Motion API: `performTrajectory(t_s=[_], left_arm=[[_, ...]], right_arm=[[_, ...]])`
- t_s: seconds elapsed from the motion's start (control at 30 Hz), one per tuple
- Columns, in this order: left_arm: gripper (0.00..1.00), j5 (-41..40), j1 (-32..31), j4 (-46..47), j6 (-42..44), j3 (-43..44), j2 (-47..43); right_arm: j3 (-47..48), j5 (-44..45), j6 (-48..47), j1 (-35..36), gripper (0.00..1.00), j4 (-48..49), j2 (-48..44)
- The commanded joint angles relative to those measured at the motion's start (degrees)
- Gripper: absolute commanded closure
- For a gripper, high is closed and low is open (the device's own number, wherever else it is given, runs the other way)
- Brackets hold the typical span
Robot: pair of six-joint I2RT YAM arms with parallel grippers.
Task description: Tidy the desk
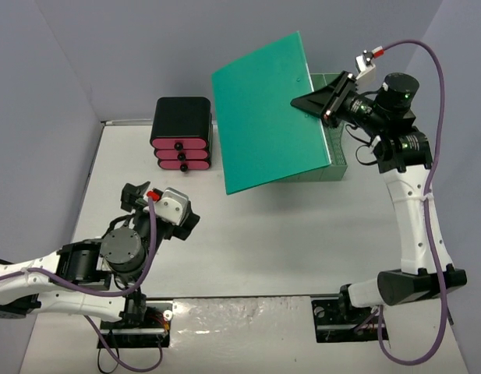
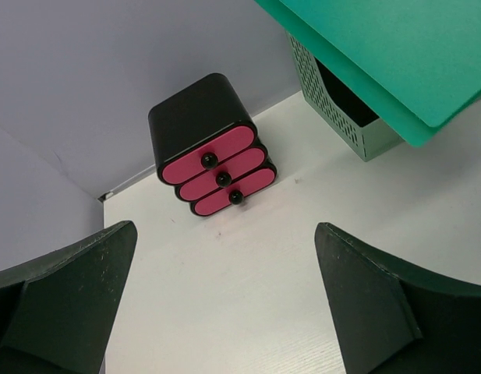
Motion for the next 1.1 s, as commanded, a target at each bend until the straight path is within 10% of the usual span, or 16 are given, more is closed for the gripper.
performTrajectory(t_s=[0.0, 0.5, 1.07], left_arm=[[0.03, -0.4, -0.1, -4.0, -8.5, 3.0, 2.9], [0.03, 0.2, 0.3, -10.6, -16.2, 6.0, 8.8], [0.03, 3.3, 1.7, -17.5, -19.1, 11.1, 14.3]], right_arm=[[10.6, -0.9, -8.0, -2.6, 1.00, -3.2, 6.3], [39.2, -9.3, -1.4, -18.7, 1.00, 3.7, 21.2], [24.0, 12.8, -27.2, -20.3, 1.00, 10.0, 11.5]])
